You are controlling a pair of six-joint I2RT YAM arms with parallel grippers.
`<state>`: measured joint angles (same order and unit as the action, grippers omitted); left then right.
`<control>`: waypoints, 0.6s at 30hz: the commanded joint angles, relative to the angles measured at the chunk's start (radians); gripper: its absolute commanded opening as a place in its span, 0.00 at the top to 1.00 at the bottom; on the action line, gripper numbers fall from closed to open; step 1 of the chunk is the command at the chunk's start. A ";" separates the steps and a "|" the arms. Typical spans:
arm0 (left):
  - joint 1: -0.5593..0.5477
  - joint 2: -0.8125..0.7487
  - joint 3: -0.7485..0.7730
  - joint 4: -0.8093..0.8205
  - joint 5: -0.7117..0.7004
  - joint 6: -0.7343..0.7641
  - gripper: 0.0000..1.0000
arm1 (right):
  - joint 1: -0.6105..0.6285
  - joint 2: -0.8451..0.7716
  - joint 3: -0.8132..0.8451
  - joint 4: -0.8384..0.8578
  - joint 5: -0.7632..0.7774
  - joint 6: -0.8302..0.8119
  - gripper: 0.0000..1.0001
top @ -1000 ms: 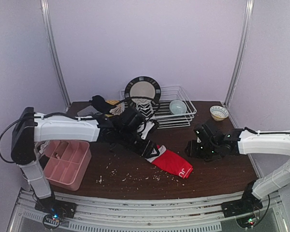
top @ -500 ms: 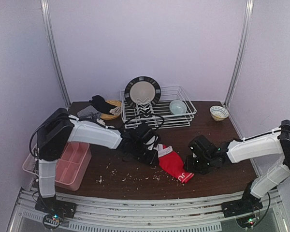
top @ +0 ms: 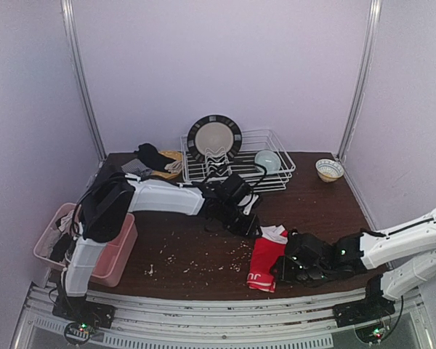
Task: Roll the underwear
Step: Rotate the underwear at the center of the board, then pick up the underwear from the center of the board.
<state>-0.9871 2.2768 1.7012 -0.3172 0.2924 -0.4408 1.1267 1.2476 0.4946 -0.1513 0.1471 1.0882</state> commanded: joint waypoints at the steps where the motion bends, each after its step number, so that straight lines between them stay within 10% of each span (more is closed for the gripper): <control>1: 0.008 -0.156 -0.113 -0.017 -0.028 0.022 0.57 | 0.017 -0.135 0.094 -0.225 0.110 -0.119 0.47; 9: -0.007 -0.497 -0.442 0.061 -0.098 -0.047 0.46 | 0.055 -0.046 0.251 -0.236 -0.054 -0.518 0.51; 18: -0.077 -0.832 -0.831 0.104 -0.262 -0.157 0.46 | 0.161 0.199 0.427 -0.381 -0.018 -0.870 0.23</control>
<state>-1.0470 1.5257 0.9955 -0.2493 0.1211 -0.5266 1.2739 1.3838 0.8700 -0.4240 0.1219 0.4118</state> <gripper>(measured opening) 0.538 0.748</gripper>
